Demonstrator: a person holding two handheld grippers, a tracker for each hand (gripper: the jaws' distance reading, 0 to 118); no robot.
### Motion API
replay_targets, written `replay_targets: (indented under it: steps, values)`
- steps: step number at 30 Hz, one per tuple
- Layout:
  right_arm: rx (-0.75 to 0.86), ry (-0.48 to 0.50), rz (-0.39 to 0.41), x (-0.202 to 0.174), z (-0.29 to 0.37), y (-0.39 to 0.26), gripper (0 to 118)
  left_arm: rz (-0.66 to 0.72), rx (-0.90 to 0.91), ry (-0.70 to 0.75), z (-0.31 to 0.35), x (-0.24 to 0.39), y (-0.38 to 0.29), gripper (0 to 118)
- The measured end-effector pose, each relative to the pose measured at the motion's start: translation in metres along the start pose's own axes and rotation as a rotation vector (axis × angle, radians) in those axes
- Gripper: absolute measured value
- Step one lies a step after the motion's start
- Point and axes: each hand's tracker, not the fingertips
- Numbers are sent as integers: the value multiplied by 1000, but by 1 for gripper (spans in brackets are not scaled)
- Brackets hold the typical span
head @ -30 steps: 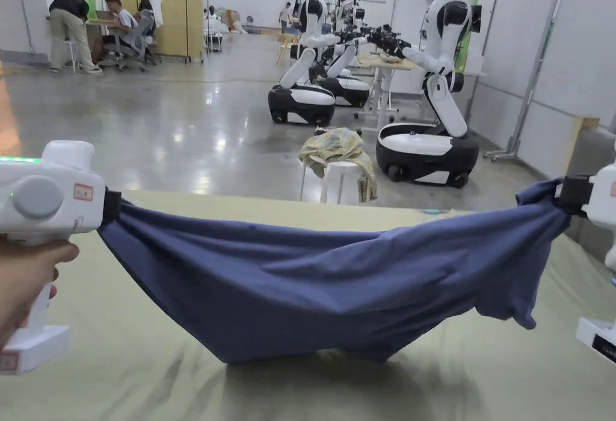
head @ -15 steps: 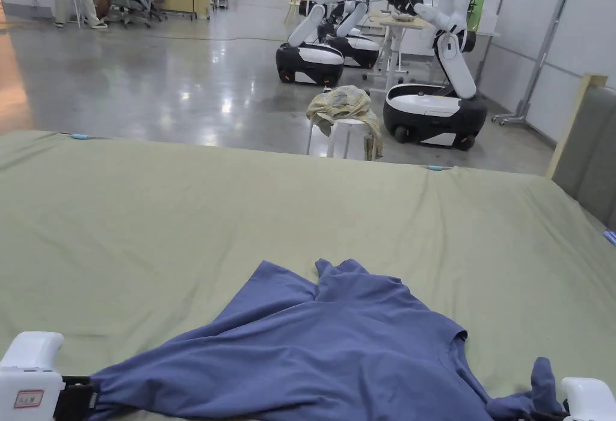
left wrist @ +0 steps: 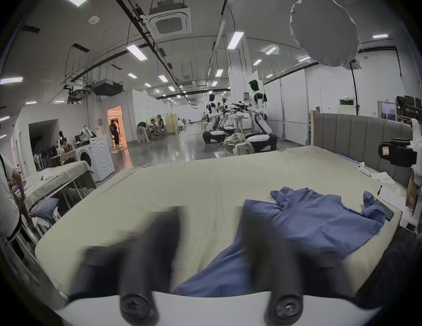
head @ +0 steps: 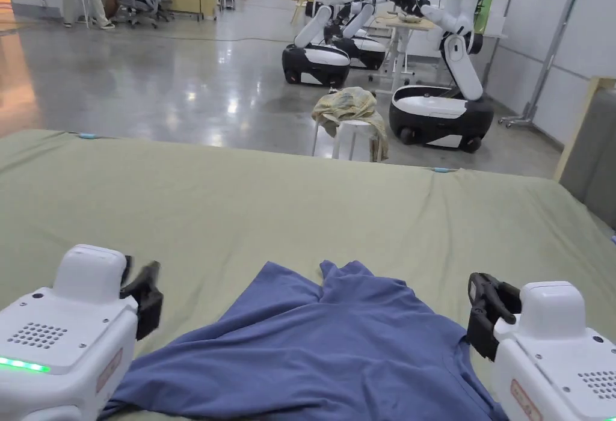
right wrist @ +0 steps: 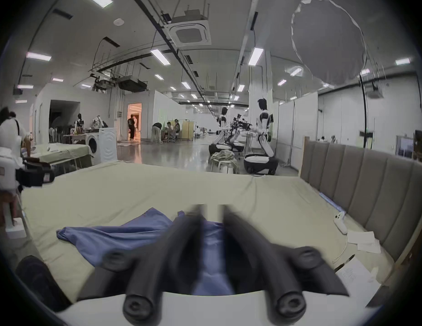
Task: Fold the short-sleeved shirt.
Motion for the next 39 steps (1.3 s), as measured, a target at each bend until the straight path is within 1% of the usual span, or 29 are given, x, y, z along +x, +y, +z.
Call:
replay_targets:
  steps: [1, 3, 6, 8, 10, 11, 12, 13, 14, 15, 17, 19, 21, 23, 24, 25, 26, 27, 28, 29, 34, 36, 39]
  values:
    - [9, 3, -4, -4, -1, -2, 7, -26, 4, 73, 0, 2, -1, 6]
    - [-20, 39, -46, -7, -2, 0, 7, -9, -19, -1, 0, -12, 0, 5]
    - [-26, 41, -43, -10, -4, 0, 7, -6, -72, 19, -3, -33, -5, 5]
    - [-38, 49, -41, -12, -5, -3, 7, 26, -188, 13, -8, -57, -14, 5]
    - [-57, 60, -46, -12, -9, -6, 7, 64, -285, -26, -14, -82, -27, 6]
    - [-69, 66, -51, -13, -11, -8, 7, 87, -307, -48, -16, -93, -36, 14]
    - [-83, 72, -57, -14, -13, -10, 7, 91, -352, -78, -19, -98, -44, 37]
    - [-96, 76, -62, -15, -18, -12, 7, 99, -423, -123, -23, -102, -52, 68]
    - [-107, 78, -64, -17, -20, -15, 7, 92, -482, -142, -29, -108, -62, 95]
    - [-115, 80, -64, -19, -22, -17, 7, 71, -510, -143, -32, -109, -70, 95]
    - [-134, 84, -65, -22, -26, -21, 7, 37, -563, -129, -45, -108, -88, 95]
    - [-151, 88, -66, -26, -29, -24, 7, 22, -622, -175, -57, -109, -102, 95]
    - [-167, 87, -64, -26, -32, -27, 7, -30, -666, -199, -62, -96, -108, 95]
    - [-181, 85, -60, -26, -35, -28, 7, -103, -691, -206, -69, -89, -117, 93]
    - [-185, 84, -60, -26, -36, -29, 7, -100, -689, -214, -88, -98, -131, 91]
    - [-192, 81, -61, -24, -38, -29, 7, -94, -689, -225, -94, -99, -135, 83]
    - [-197, 78, -61, -23, -40, -29, 7, -76, -696, -241, -97, -101, -136, 48]
    - [-201, 75, -61, -22, -41, -28, 7, -25, -707, -273, -100, -104, -135, 16]
    - [-204, 72, -62, -21, -42, -27, 7, -7, -714, -269, -98, -101, -135, 14]
    - [-204, 69, -63, -20, -42, -26, 7, -1, -689, -256, -95, -101, -134, 13]
    - [-222, 70, -68, -14, -50, -22, 7, 40, -675, -270, -84, -99, -125, 12]
    - [-240, 61, -46, -11, -59, -23, 7, 61, -642, -256, -74, -94, -115, 9]
    - [-288, 38, -12, -1, -81, -26, 7, 58, -585, -252, -56, -88, -98, 9]
